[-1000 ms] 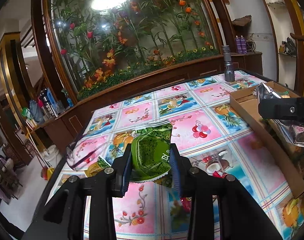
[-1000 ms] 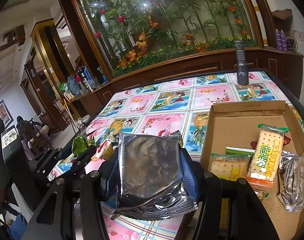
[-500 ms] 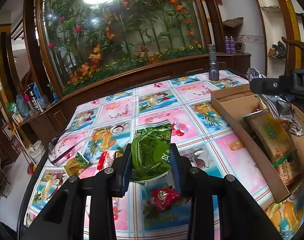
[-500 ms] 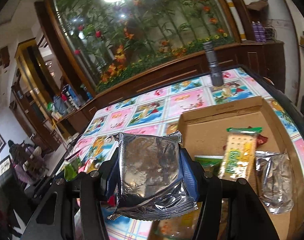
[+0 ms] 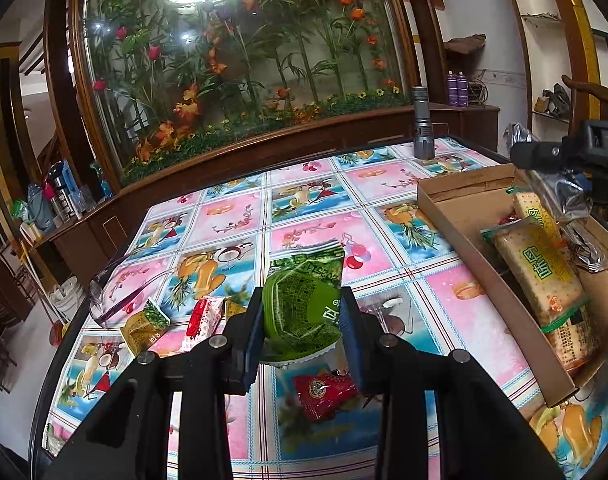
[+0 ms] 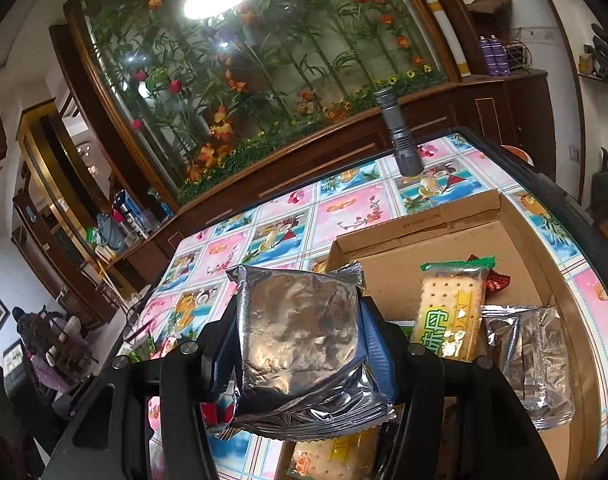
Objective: Organize snacks
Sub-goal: 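Carry the green packet and silver foil packet over the cardboard box, then lower both packets into the box and open both tools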
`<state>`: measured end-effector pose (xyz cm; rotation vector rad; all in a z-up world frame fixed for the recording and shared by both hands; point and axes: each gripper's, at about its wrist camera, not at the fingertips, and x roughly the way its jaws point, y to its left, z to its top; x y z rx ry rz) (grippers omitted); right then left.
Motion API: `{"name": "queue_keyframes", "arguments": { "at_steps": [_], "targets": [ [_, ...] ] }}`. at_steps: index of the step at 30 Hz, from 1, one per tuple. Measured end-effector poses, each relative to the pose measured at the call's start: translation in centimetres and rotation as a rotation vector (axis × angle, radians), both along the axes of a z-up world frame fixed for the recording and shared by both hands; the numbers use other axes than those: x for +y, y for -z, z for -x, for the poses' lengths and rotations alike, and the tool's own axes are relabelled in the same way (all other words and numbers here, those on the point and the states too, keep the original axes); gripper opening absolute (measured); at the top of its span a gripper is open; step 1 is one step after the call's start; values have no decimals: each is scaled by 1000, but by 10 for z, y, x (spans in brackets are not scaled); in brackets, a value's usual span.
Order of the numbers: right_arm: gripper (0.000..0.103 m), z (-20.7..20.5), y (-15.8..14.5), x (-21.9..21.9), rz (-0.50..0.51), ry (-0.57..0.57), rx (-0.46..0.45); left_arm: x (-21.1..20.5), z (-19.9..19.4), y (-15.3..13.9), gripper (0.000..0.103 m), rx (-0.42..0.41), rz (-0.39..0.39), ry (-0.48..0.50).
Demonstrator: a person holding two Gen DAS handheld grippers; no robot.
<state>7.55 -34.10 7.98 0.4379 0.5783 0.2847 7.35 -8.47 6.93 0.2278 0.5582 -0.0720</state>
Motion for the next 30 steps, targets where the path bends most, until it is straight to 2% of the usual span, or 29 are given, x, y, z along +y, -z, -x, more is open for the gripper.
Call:
{"name": "queue_keyframes", "arguments": {
  "at_steps": [9, 15, 20, 26, 30],
  "targets": [
    [61, 1, -3, -16, -34, 44, -8, -12, 7, 2, 34, 1, 2, 4],
    [60, 2, -4, -41, -57, 122, -9, -28, 18, -10, 34, -8, 57, 40],
    [60, 2, -4, -63, -95, 180, 3, -59, 20, -14, 34, 53, 149, 131],
    [60, 0, -1, -84, -132, 232, 44, -108, 20, -7, 34, 160, 233, 292],
    [60, -5, 10, -95, -141, 267, 120, -142, 18, 6, 34, 223, 257, 365]
  ]
}}
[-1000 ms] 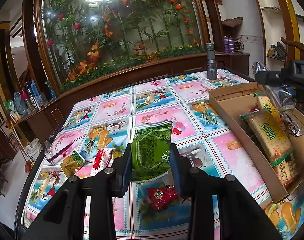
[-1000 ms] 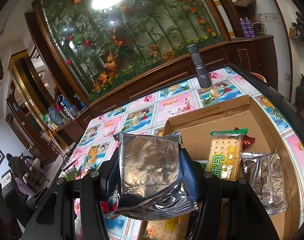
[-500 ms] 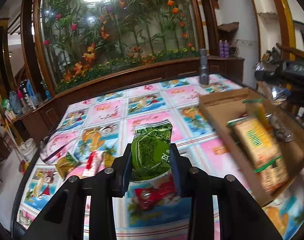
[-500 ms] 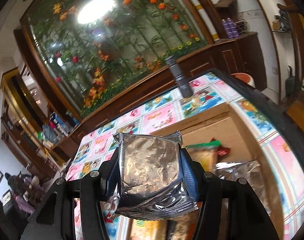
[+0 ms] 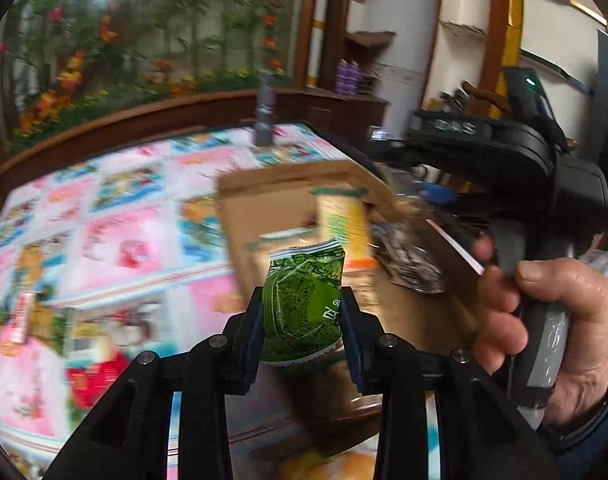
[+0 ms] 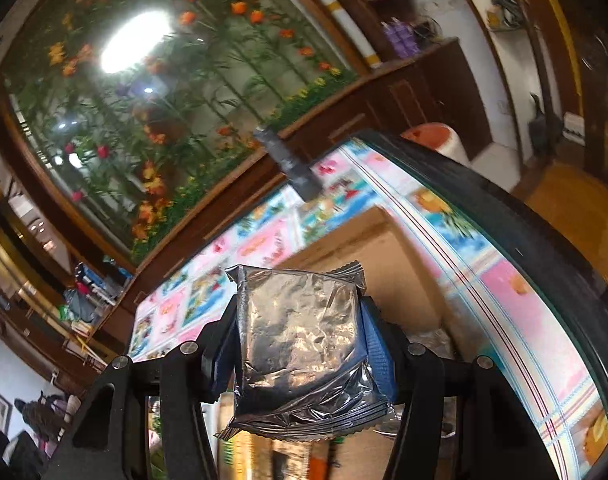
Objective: Organize snacks
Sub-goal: 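Lower both packets into the box and open both tools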
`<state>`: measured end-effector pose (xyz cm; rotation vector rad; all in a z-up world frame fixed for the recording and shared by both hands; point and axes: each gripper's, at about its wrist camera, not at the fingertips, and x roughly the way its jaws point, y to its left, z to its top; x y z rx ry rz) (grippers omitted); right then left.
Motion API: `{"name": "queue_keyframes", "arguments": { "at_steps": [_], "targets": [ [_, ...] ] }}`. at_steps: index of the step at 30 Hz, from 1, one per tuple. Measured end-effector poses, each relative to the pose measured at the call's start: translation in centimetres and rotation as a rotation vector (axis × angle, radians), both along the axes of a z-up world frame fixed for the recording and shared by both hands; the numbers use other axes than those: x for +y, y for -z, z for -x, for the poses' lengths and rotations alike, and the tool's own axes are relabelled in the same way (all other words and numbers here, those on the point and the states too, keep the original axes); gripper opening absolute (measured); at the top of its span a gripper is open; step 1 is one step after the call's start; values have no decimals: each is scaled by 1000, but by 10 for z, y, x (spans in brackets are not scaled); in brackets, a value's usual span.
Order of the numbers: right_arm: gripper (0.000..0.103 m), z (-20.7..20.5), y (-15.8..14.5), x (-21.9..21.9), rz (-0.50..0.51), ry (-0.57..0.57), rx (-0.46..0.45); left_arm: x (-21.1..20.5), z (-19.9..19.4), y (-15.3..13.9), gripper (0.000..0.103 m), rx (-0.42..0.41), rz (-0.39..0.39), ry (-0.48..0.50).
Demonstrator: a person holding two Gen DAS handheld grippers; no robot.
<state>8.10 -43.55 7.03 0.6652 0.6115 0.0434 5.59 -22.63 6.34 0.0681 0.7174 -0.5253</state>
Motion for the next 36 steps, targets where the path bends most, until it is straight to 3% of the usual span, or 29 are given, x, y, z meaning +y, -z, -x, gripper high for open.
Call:
{"name": "queue_keyframes", "arguments": {
  "at_steps": [5, 12, 18, 23, 26, 29, 36],
  "targets": [
    [60, -5, 14, -6, -34, -1, 84, -23, 3, 13, 34, 20, 8, 76],
    [60, -4, 14, -1, 20, 23, 130, -15, 1, 14, 34, 83, 131, 136],
    [60, -5, 15, 4, 107, 45, 180, -30, 6, 13, 34, 51, 114, 146],
    [60, -9, 21, 5, 110, 18, 223, -39, 2, 12, 34, 44, 108, 144],
    [61, -10, 23, 6, 114, 11, 237, -38, 3, 12, 41, 45, 118, 156],
    [63, -9, 21, 7, 117, 16, 229, -38, 3, 11, 54, 44, 123, 156],
    [63, -5, 13, 10, 136, 36, 184, -30, 8, 0, 56, 13, 143, 145]
  ]
}}
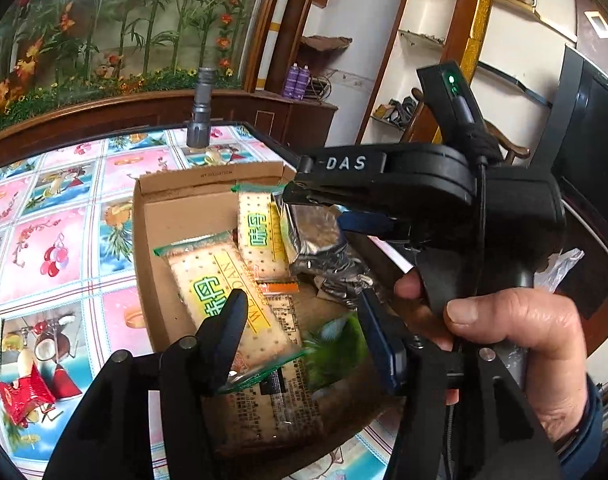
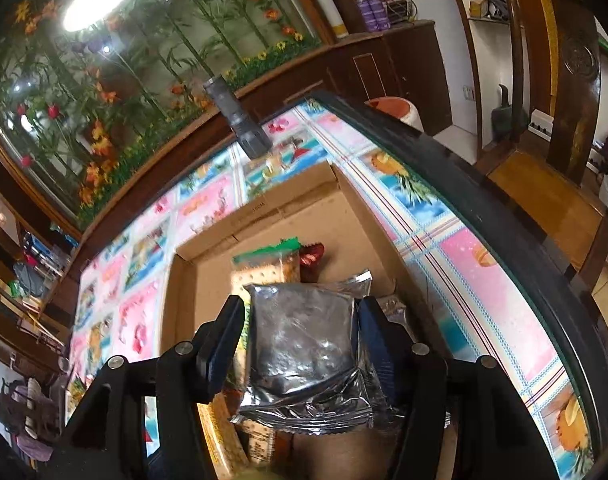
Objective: Organize snacks
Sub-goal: 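Lower both packets into the box and open both tools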
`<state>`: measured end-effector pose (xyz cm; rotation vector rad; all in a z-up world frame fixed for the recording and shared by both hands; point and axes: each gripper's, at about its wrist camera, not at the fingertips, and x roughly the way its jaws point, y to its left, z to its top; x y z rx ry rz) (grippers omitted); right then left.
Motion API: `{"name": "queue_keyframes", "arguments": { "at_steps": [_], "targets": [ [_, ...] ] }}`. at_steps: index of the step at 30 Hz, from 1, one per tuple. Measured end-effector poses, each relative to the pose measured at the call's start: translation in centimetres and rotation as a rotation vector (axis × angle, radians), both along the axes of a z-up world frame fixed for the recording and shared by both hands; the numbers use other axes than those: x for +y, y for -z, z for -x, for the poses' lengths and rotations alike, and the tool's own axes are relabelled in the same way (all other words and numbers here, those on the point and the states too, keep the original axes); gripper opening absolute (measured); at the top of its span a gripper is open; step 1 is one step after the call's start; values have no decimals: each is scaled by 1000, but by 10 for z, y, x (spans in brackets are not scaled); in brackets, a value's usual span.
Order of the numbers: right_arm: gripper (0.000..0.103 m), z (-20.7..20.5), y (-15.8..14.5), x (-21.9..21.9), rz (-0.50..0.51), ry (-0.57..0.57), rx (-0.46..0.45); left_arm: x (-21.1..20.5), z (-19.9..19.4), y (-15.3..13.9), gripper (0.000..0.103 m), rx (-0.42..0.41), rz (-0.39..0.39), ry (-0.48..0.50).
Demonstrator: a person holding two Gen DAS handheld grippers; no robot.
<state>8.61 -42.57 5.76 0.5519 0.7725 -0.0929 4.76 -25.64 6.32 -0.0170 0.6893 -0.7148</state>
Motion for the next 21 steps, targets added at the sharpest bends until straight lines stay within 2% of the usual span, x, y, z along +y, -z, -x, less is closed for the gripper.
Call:
{"name": "queue_keyframes", "arguments": {
  "at_steps": [6, 13, 21],
  "targets": [
    [65, 6, -10, 5, 17, -7, -60, 12, 2, -12, 58, -30, 10, -31],
    [65, 5, -15, 16, 44, -45, -81, 27, 0, -19, 58, -46, -17, -83],
    [65, 7, -16, 18, 49, -58, -96, 71, -7, -29, 59, -42, -1, -172]
  ]
}}
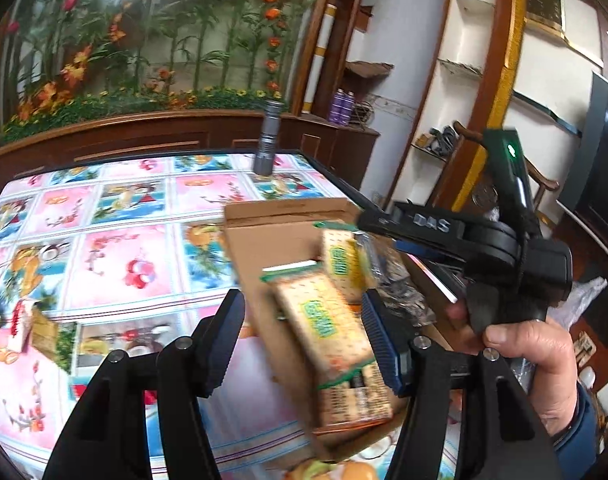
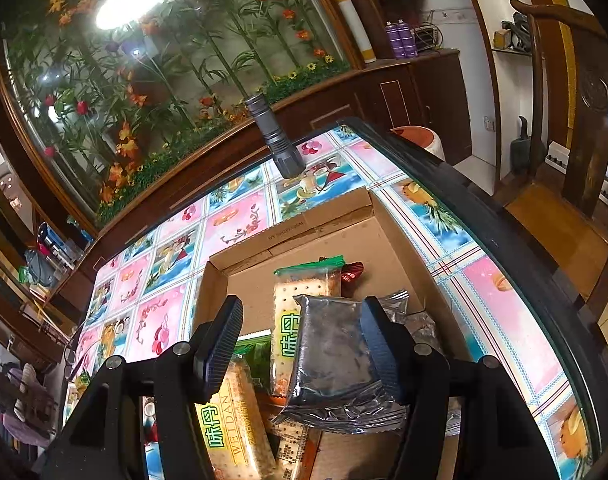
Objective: Organize snacks
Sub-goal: 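Withdraw both tools from the box back toward the snack pile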
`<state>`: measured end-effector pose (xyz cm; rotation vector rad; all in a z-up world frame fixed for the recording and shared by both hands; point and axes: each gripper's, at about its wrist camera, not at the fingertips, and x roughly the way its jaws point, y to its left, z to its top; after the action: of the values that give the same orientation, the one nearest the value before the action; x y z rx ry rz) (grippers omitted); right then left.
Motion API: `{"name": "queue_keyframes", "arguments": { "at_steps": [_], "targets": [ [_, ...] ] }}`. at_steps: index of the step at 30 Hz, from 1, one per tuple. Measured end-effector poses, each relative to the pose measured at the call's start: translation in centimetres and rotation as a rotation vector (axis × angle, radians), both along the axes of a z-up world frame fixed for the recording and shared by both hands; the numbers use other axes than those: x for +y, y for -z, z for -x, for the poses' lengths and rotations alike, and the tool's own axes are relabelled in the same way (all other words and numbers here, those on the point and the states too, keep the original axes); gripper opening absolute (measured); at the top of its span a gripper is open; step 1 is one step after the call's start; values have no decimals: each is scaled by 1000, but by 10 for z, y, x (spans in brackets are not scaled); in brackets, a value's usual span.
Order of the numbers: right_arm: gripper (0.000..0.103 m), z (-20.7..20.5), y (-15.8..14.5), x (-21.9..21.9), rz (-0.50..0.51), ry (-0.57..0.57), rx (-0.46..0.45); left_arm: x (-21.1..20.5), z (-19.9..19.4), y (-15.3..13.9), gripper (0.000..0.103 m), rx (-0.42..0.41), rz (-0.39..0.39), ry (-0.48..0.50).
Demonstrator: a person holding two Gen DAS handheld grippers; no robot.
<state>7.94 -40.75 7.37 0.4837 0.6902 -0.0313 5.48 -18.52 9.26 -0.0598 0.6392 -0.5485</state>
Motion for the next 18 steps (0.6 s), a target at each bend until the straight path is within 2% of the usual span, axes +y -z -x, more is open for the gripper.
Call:
{"name": "queue_keyframes", "arguments": {
  "at_steps": [11, 18],
  "targets": [
    [65, 1, -6, 17, 24, -68, -40, 73, -8, -6, 60, -1, -4, -131],
    [65, 2, -11, 35, 50, -135, -75, 143, -21, -6, 70, -1, -52, -251]
  ]
}}
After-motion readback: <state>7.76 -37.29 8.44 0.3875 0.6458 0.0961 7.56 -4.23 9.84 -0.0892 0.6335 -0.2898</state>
